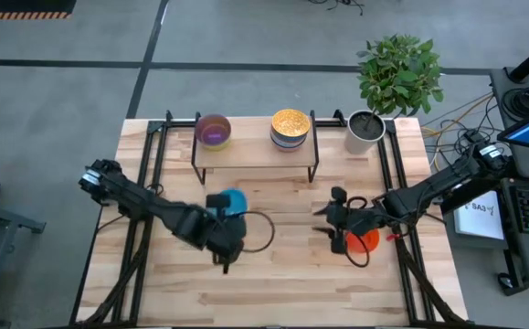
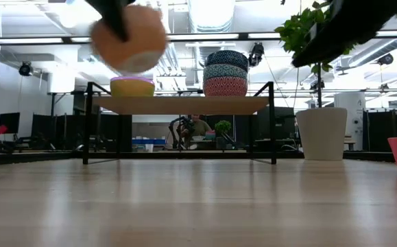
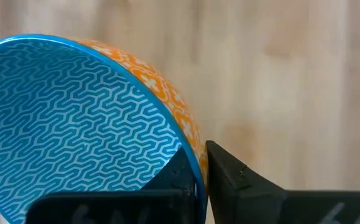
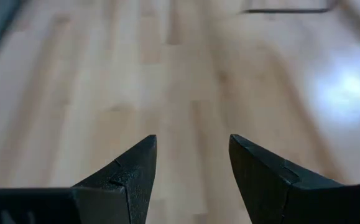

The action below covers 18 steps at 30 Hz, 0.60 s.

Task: Place and stack bowls onto a shelf
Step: Stack the yellow bowl on the top of the blue bowl on the shelf

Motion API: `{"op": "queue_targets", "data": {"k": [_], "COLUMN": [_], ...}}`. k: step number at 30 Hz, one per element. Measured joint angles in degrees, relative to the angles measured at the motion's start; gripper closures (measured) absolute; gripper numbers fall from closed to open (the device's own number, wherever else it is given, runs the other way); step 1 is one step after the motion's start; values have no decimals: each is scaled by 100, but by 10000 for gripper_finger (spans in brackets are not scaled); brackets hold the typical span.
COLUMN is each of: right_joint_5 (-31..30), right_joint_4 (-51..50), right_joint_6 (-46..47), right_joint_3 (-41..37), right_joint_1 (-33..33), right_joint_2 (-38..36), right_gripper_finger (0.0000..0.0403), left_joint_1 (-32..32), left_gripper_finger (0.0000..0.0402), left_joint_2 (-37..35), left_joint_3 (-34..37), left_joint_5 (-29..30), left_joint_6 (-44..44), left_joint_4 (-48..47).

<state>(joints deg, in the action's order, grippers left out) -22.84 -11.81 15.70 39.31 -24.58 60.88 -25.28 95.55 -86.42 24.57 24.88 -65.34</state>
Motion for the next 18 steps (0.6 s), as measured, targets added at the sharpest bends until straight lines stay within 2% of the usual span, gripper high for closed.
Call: {"op": "queue_targets", "data": {"k": [5,9,12,18], "right_joint_5": [585,681,538,-190], "right_joint_4": [-60,-336,-306,-249], "right_joint_6": [499,1051,1300,1788], "right_joint_3": [0,0,0,0], "right_joint_1": [-341,-865,-1256,-1947], "right_joint_2": [-117,-153,-153,-153], "right_gripper_finger": [211,211,211,211], "left_joint_1": [595,1170,1633,2424], "left_gripper_finger": [398,396,395,394], "left_joint_2": [2,2,2,2], "left_joint_3": [-581,-936,-1174,-1747], "left_joint_5": [805,940,947,842], "left_joint_6": [-1753,-3257,-4273,-5795], "left_joint_4": [107,403,785,1579]}}
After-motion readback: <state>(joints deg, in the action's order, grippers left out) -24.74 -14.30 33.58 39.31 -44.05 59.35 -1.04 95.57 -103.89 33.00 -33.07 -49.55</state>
